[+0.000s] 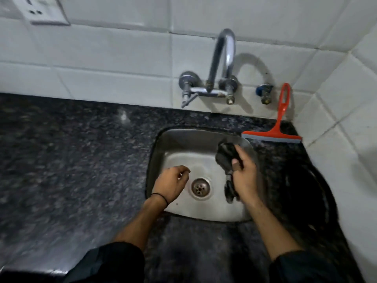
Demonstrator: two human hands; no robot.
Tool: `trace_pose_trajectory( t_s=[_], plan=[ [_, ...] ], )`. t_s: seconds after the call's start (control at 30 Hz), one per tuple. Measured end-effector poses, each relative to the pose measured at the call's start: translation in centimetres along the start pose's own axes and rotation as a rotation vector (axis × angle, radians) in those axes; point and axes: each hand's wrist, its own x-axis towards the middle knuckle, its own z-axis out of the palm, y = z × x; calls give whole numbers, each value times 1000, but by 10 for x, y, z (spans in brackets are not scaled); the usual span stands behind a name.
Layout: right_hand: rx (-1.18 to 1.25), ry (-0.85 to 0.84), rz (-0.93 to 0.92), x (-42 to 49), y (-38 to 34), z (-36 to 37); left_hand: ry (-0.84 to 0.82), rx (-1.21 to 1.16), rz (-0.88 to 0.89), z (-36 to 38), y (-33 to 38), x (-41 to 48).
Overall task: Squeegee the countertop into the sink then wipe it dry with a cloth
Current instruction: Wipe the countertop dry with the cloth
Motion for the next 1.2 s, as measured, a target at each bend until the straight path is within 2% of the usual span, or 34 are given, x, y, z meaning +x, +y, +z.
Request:
trace_pose_trajectory(
  t_s=[0.17,0.33,0.43,0.7,0.9,1.03,1.13,1.2],
  plan=[
    [431,-348,174,-43,-55,115,170,-54,-121,-91,-73,-55],
    [747,-571,415,-99,-114,222,329,-82,-282,-179,-161,-125],
    [825,-634,489,-121,-138,266,378,-48,-358,-215,-199,-157],
    [674,-878,540,-179,-209,394,544,-47,-569,-311,-294,-233],
    [602,-953,508,-156,-249,496,557,-41,-640,-362,-349,-232],
    [574,-1008,465,-124,-278,589,536,15,-664,-410,-392,-209],
    [480,-1015,355,-97,-303,659,526,61,-673,-443,-428,-187],
    [362,-981,121,-75,-317,708,527,122,-652,-463,-459,-171]
  ],
)
